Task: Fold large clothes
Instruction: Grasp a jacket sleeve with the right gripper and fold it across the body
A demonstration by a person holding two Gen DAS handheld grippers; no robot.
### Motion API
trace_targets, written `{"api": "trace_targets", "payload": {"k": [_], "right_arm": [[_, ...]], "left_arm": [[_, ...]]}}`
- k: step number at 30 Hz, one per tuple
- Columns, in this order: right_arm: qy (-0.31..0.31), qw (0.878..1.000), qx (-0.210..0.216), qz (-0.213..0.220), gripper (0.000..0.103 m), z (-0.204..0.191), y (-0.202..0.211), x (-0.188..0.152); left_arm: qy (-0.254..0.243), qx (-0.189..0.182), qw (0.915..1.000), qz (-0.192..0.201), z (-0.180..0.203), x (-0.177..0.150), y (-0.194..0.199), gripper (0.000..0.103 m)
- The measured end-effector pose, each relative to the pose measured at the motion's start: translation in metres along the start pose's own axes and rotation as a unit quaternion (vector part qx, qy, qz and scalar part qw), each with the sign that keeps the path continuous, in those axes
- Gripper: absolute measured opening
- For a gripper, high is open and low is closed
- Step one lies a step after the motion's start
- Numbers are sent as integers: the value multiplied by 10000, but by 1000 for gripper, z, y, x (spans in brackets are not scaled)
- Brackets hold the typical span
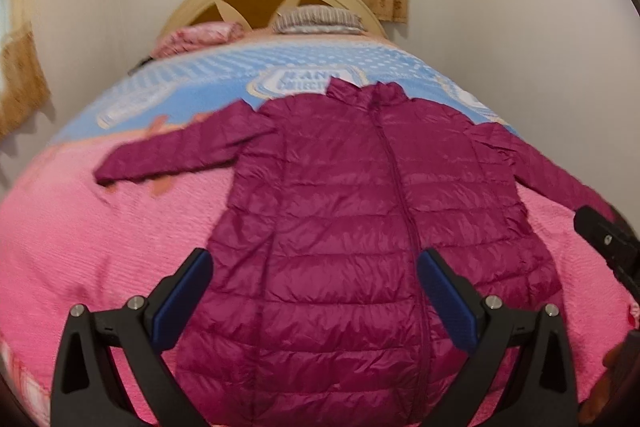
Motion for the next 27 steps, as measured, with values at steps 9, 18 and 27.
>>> {"api": "trace_targets", "payload": {"k": [9,18,27], "right_arm": [[-1081,9911,-766,100,102,147,-26,52],[-2975,9424,-1474,398,81,339,-66,95],[-2915,9384,-1848,-190,74,357,-137,97]], "left_arm": [[223,296,9992,-131,-52,28,-58,103],[513,667,9964,-48,-109,77,-118,103],[363,1277,9908,-274,-138,73,-177,103]]}}
Point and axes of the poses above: each gripper's, at about its wrist camera, not at the fingertips, and y roughly against the way its jaws point, z to its right, x to its top, the point moved 10 cm from there along -y, roughly the way its jaws point, and after that the axes turned 2 degrees about -z, right-handed, at the moved point
